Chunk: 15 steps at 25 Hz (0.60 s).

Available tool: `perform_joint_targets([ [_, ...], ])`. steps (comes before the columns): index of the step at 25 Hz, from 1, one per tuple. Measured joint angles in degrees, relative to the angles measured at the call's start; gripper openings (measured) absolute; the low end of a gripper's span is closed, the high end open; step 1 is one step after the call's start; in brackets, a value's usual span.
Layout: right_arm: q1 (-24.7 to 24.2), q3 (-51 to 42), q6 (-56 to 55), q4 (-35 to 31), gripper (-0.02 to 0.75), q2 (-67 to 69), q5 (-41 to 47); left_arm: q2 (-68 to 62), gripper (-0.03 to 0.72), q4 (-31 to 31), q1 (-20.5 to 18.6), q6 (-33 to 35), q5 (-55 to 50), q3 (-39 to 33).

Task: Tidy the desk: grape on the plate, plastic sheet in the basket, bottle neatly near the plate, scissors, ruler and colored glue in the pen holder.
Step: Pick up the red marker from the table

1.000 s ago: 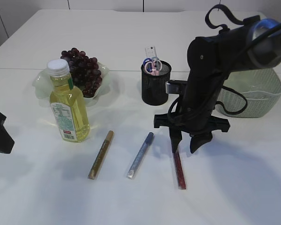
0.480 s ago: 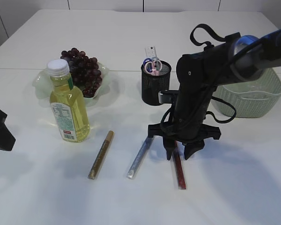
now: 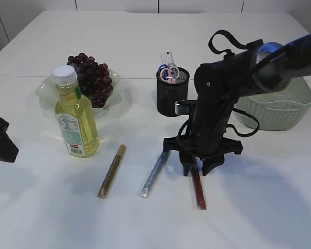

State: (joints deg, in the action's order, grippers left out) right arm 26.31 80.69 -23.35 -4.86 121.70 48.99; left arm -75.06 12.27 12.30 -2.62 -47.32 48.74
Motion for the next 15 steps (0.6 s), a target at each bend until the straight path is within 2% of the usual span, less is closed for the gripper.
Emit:
perform_joint_targets([
  [2,0.0,0.0,-0.1,0.3,0.361,0.0,-0.1,0.0,0.435,0.0,0.0,0.0,0.2,0.0],
  [4,0.0,0.0,-0.1,0.5,0.326,0.0,-0.1,0.0,0.435,0.0,0.0,0.0,0.2,0.0],
  [8,0.0,0.0,-0.1,0.9,0.185,0.0,-0.1,0.0,0.435,0.0,0.0,0.0,0.2,0.0],
  [11,0.0,0.0,0.1,0.9,0.114,0.0,-0.1,0.0,0.434,0.0,0.0,0.0,0.2,0.0],
  [15,0.0,0.0,1.5,1.0,0.083,0.0,-0.1,0.0,0.435,0.0,0.0,0.0,0.2,0.0],
])
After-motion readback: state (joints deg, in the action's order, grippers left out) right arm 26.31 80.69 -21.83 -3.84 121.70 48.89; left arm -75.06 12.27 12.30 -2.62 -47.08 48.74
